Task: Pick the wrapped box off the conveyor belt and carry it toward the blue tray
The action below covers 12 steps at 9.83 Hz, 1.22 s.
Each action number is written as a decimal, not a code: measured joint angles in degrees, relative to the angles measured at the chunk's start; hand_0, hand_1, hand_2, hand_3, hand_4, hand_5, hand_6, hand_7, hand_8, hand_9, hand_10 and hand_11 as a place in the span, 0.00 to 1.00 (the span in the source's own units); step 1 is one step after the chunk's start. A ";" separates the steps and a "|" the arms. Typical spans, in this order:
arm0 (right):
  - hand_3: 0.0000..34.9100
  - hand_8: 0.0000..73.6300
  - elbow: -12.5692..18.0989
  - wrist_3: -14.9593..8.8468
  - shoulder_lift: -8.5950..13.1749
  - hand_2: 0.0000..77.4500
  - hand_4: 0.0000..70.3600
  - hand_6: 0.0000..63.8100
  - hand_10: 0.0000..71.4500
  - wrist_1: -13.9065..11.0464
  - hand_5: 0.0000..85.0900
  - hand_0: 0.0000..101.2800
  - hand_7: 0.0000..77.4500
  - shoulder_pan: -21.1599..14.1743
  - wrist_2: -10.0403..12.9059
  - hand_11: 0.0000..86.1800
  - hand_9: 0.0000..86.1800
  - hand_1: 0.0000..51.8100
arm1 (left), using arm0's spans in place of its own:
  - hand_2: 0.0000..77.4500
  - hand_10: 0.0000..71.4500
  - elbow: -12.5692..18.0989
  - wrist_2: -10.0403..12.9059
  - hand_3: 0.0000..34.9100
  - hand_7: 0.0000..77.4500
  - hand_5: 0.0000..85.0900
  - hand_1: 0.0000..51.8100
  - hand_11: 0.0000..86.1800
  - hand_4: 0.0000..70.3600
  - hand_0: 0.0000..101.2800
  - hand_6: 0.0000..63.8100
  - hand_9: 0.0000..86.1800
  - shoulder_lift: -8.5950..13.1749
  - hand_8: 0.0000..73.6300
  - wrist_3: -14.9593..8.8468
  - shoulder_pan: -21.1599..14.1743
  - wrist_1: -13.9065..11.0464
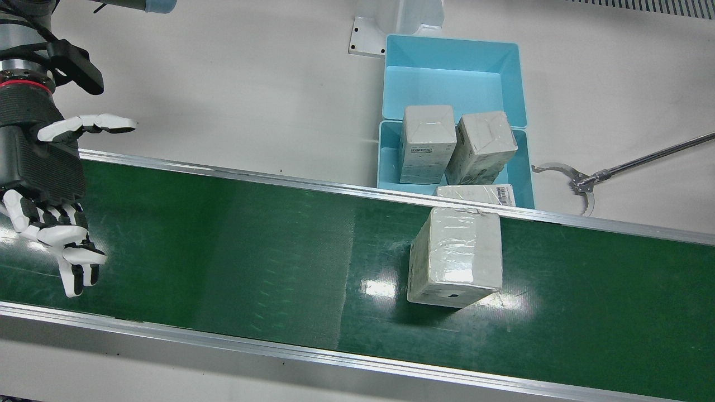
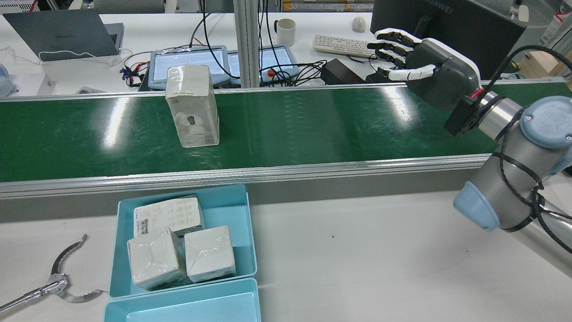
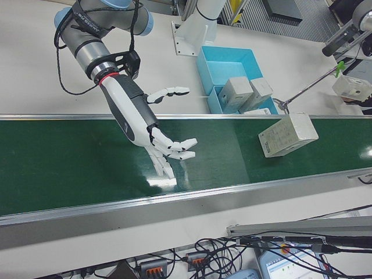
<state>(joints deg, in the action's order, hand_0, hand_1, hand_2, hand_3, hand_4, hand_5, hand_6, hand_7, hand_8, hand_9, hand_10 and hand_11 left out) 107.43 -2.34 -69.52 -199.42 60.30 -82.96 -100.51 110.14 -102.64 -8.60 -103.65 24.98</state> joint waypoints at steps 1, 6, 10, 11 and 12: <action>0.58 0.00 -0.02 -0.11 0.00 0.23 0.13 0.04 0.00 -0.05 0.40 0.47 0.32 -0.12 0.02 0.02 0.06 0.26 | 0.01 0.00 0.00 0.00 0.00 0.00 0.01 0.00 0.00 0.00 0.00 0.00 0.00 0.00 0.00 0.00 0.00 0.00; 0.58 0.00 -2.95 -1.26 2.39 0.23 0.14 0.05 0.00 0.72 0.40 0.47 0.32 -2.38 2.05 0.01 0.06 0.26 | 0.01 0.00 0.00 0.00 0.00 0.00 0.01 0.00 0.00 0.00 0.00 0.00 0.00 0.00 0.00 0.00 0.00 0.00; 0.54 0.00 -5.78 -1.66 4.53 0.20 0.14 0.05 0.00 3.40 0.40 0.47 0.31 -4.02 2.60 0.01 0.04 0.26 | 0.01 0.01 0.00 0.00 0.00 0.00 0.01 0.00 0.00 0.00 0.00 0.00 0.00 0.00 0.00 0.00 0.00 0.00; 0.53 0.00 -5.93 -1.90 4.65 0.23 0.16 0.05 0.00 3.51 0.40 0.47 0.32 -4.20 2.62 0.01 0.04 0.26 | 0.01 0.01 0.00 0.00 0.00 0.01 0.01 0.00 0.00 0.00 0.00 0.00 0.00 0.00 0.00 0.00 0.00 0.00; 0.53 0.00 -6.02 -2.06 4.70 0.23 0.16 0.05 0.00 3.55 0.40 0.47 0.32 -4.30 2.62 0.02 0.06 0.26 | 0.01 0.01 0.00 0.00 0.00 0.00 0.01 0.00 0.00 0.00 0.00 0.00 0.00 0.00 0.00 0.00 0.00 0.00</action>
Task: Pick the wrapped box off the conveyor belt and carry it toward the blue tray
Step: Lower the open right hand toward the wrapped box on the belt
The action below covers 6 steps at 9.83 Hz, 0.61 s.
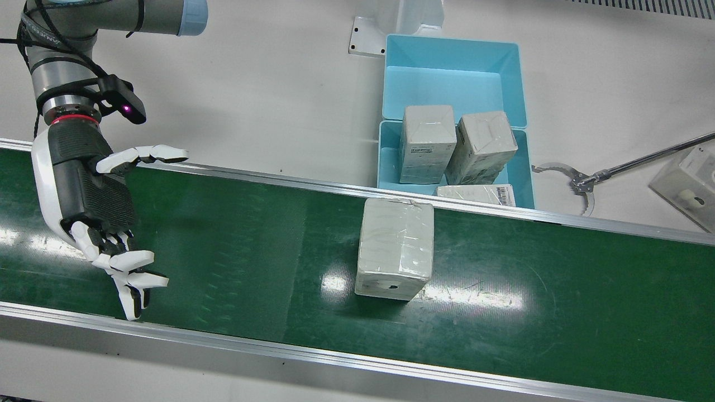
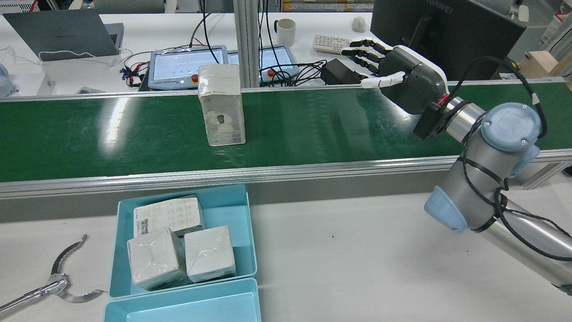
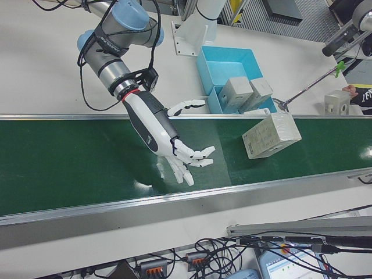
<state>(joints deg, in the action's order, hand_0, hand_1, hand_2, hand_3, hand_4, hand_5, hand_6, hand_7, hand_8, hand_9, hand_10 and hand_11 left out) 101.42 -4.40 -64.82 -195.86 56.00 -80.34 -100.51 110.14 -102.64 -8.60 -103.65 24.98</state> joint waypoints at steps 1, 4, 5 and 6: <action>0.54 0.00 -0.03 -0.09 0.02 0.23 0.16 0.05 0.00 0.02 0.40 0.47 0.33 -0.05 0.00 0.01 0.06 0.26 | 0.01 0.01 0.00 0.00 0.00 0.00 0.01 0.00 0.00 0.00 0.00 0.00 0.00 0.00 0.00 0.00 0.00 0.00; 0.52 0.00 -0.12 -0.11 0.03 0.25 0.17 0.07 0.00 0.04 0.42 0.47 0.34 -0.06 0.00 0.01 0.06 0.26 | 0.01 0.01 0.00 0.00 0.00 0.00 0.01 0.00 0.00 0.00 0.00 0.00 0.00 0.00 0.00 0.00 0.00 0.00; 0.52 0.00 -0.11 -0.12 0.00 0.26 0.17 0.07 0.00 0.04 0.42 0.47 0.34 -0.04 0.01 0.01 0.06 0.27 | 0.01 0.00 0.00 0.00 0.00 0.00 0.01 0.00 0.00 0.00 0.00 0.00 0.00 0.00 0.00 0.00 0.00 0.00; 0.55 0.00 -0.06 -0.14 -0.02 0.26 0.19 0.07 0.00 0.04 0.42 0.47 0.34 -0.02 0.01 0.01 0.06 0.27 | 0.01 0.00 0.00 0.00 0.00 0.00 0.01 0.00 0.00 0.00 0.00 0.00 0.00 0.00 0.00 0.00 0.00 0.00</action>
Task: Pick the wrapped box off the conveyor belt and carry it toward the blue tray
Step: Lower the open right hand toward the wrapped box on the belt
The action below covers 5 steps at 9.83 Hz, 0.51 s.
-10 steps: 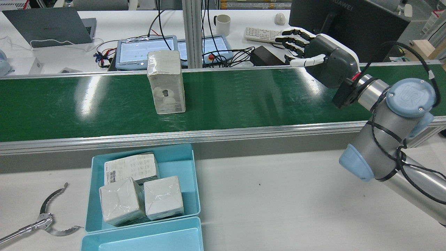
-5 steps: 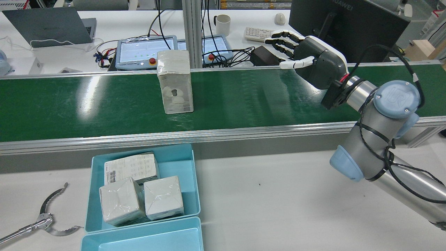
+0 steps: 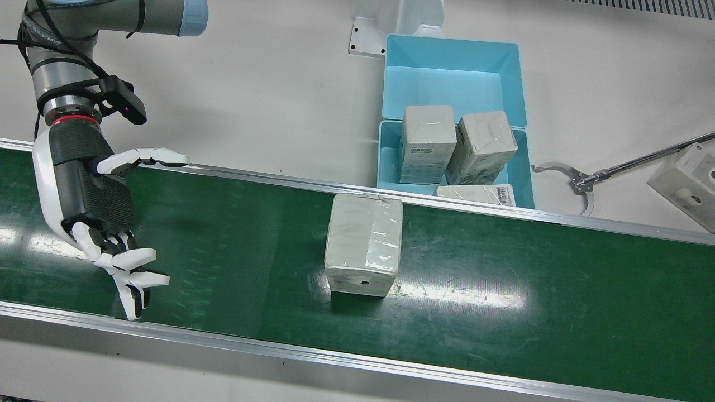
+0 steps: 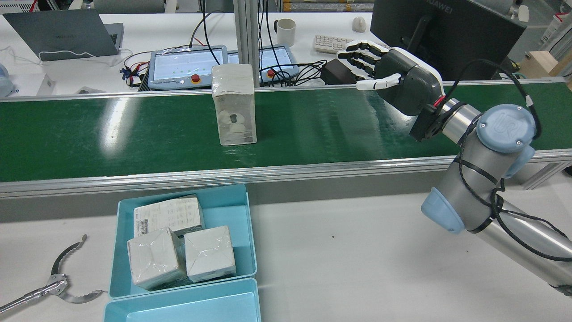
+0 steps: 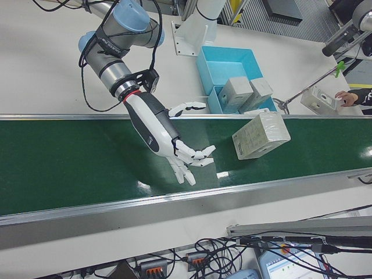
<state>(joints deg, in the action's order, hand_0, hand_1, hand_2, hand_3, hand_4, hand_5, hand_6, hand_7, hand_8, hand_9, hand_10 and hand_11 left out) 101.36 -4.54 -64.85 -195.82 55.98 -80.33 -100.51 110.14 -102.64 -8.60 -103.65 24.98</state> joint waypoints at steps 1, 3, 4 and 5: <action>0.55 0.00 0.03 -0.04 -0.01 0.26 0.19 0.07 0.00 0.00 0.42 0.47 0.34 -0.07 0.00 0.01 0.06 0.27 | 0.01 0.01 0.00 0.00 0.00 0.01 0.01 0.00 0.00 0.00 0.00 0.00 0.00 0.00 0.00 0.00 0.00 0.00; 0.59 0.00 -0.04 -0.48 0.06 0.29 0.15 0.06 0.00 -0.05 0.42 0.48 0.34 -0.63 0.00 0.01 0.06 0.32 | 0.01 0.01 0.00 0.00 0.00 0.00 0.01 0.00 0.00 0.00 0.00 0.00 0.00 0.00 0.00 0.00 0.00 0.00; 0.59 0.00 -0.13 -1.02 0.18 0.29 0.15 0.06 0.00 -0.09 0.42 0.48 0.34 -1.23 0.27 0.01 0.06 0.32 | 0.01 0.01 0.00 0.00 0.00 0.00 0.01 0.00 0.00 0.00 0.00 0.00 0.00 0.00 0.00 0.00 0.00 0.00; 0.59 0.00 -0.14 -1.52 0.30 0.29 0.15 0.06 0.00 -0.16 0.42 0.48 0.34 -2.09 1.02 0.01 0.06 0.32 | 0.01 0.01 0.00 0.00 0.00 0.00 0.01 0.00 0.00 0.00 0.00 0.01 0.00 0.00 0.00 0.00 0.00 0.00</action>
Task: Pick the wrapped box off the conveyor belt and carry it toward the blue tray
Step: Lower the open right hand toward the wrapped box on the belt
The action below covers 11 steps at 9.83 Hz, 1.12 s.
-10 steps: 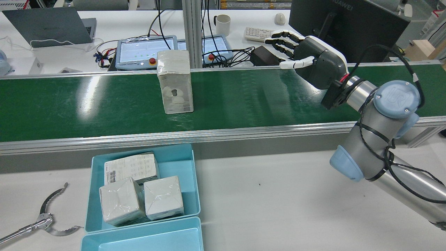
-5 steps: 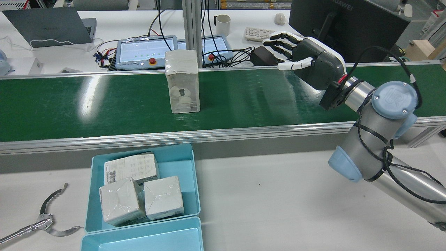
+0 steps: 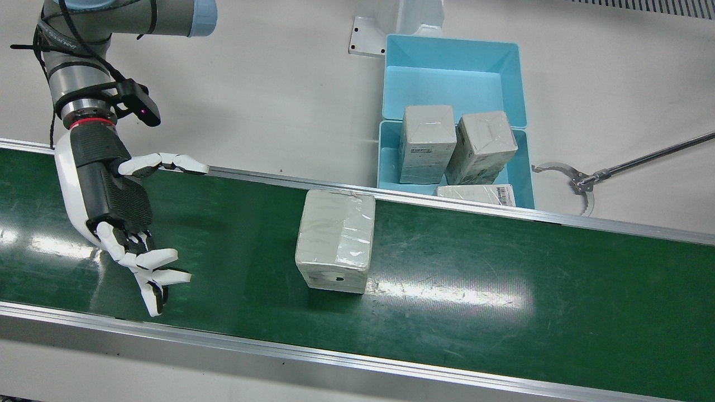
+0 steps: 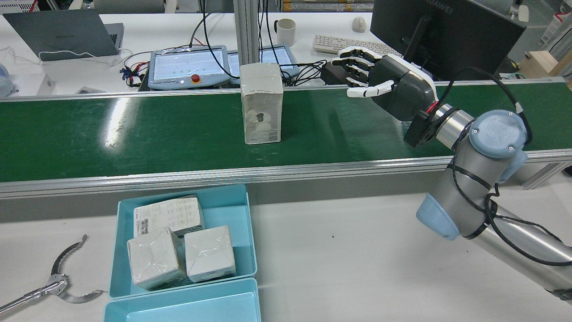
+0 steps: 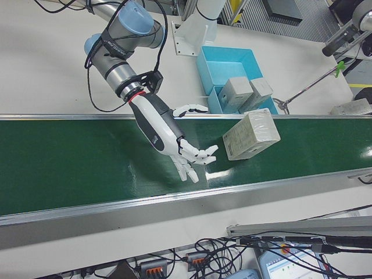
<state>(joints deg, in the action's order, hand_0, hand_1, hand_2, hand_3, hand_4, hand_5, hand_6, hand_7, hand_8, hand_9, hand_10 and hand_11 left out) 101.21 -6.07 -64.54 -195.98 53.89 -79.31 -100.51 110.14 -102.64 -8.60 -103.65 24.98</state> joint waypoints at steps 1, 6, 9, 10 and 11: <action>0.53 0.00 -0.01 -0.26 0.08 0.29 0.15 0.06 0.00 -0.07 0.42 0.49 0.34 -0.68 0.57 0.01 0.06 0.34 | 0.01 0.01 0.00 0.00 0.00 0.00 0.01 0.00 0.00 0.00 0.00 0.00 0.00 0.00 0.00 0.00 0.00 0.00; 0.58 0.00 -0.34 -0.52 0.40 0.24 0.12 0.03 0.00 -0.41 0.39 0.49 0.30 -1.62 1.26 0.01 0.04 0.34 | 0.01 0.01 0.00 0.00 0.00 0.00 0.01 0.00 0.00 0.00 0.00 0.00 0.00 0.00 0.00 0.00 0.00 0.00; 0.58 0.00 -0.89 -0.64 1.11 0.25 0.13 0.03 0.00 -0.48 0.40 0.49 0.30 -1.79 1.27 0.01 0.04 0.34 | 0.01 0.01 0.00 0.00 0.00 0.01 0.01 0.00 0.00 0.00 0.00 0.00 0.00 0.00 0.00 0.00 0.00 0.00; 0.60 0.00 -1.30 -0.71 1.43 0.30 0.13 0.04 0.00 -0.50 0.41 0.49 0.30 -1.88 1.27 0.01 0.04 0.34 | 0.01 0.01 0.00 0.00 0.00 0.01 0.01 0.00 0.00 0.00 0.00 0.00 0.00 0.00 0.00 0.00 0.00 0.00; 0.60 0.00 -1.81 -0.77 1.77 0.30 0.15 0.03 0.00 -0.52 0.41 0.49 0.30 -2.03 1.27 0.02 0.04 0.34 | 0.01 0.01 0.00 0.00 0.00 0.01 0.01 0.00 0.00 0.00 0.00 0.00 0.00 0.00 0.00 0.00 0.00 0.00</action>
<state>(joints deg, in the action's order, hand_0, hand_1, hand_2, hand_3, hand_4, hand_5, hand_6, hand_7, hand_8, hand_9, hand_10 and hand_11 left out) 99.41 -6.84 -62.77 -196.51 51.86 -78.05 -100.50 110.14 -102.64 -8.60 -103.65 24.98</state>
